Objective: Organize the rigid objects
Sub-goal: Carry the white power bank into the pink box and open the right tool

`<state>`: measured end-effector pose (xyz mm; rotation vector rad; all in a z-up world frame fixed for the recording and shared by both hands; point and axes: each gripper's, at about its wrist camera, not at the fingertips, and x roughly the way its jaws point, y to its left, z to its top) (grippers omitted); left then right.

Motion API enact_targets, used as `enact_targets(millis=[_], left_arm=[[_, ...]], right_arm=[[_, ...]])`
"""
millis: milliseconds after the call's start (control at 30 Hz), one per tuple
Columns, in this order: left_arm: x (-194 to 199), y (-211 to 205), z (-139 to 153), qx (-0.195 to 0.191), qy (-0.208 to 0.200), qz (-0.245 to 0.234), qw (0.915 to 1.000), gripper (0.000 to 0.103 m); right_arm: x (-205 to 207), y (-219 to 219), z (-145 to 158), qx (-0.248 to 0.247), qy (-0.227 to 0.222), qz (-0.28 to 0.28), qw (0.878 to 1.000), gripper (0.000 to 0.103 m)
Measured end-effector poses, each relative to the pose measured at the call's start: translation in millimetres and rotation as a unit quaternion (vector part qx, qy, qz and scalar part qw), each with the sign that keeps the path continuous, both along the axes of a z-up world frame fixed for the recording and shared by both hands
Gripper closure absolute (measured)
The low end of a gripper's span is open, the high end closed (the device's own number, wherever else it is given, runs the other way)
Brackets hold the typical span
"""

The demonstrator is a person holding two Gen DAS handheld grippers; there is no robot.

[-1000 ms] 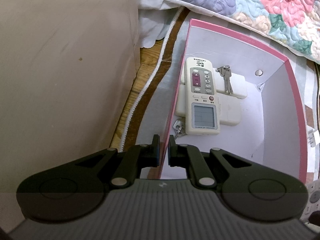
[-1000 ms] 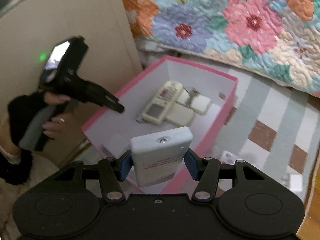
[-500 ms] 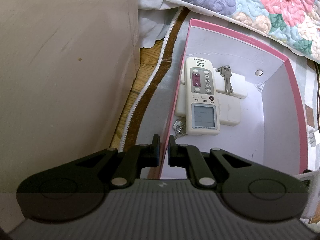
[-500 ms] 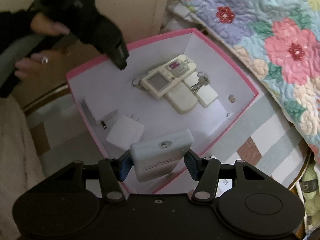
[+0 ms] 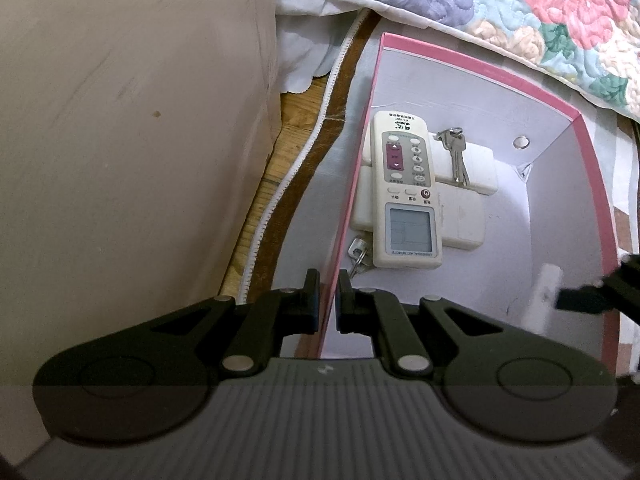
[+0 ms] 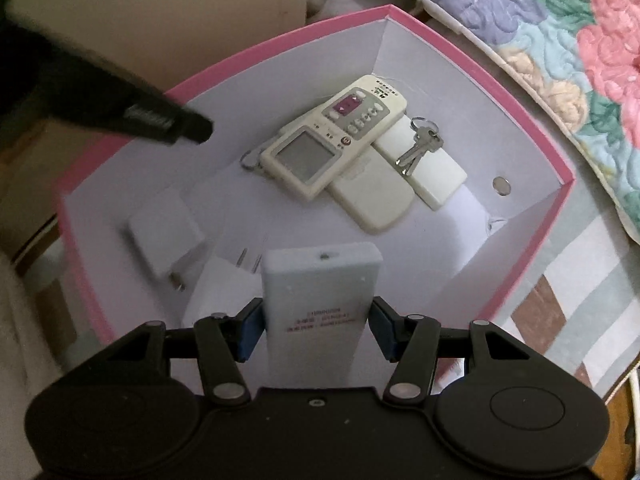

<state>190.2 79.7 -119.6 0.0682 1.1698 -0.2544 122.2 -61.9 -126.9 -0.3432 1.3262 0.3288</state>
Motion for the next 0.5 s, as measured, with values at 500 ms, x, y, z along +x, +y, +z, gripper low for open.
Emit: enact_targets(millis=[500], left_arm=[[-1.1, -2.7, 0.9, 0.009, -0.003, 0.000, 1.0000, 0.096]], right_arm=[[-54.5, -93.6, 87.9, 0.191, -0.213, -0.174, 0.942, 0.023]])
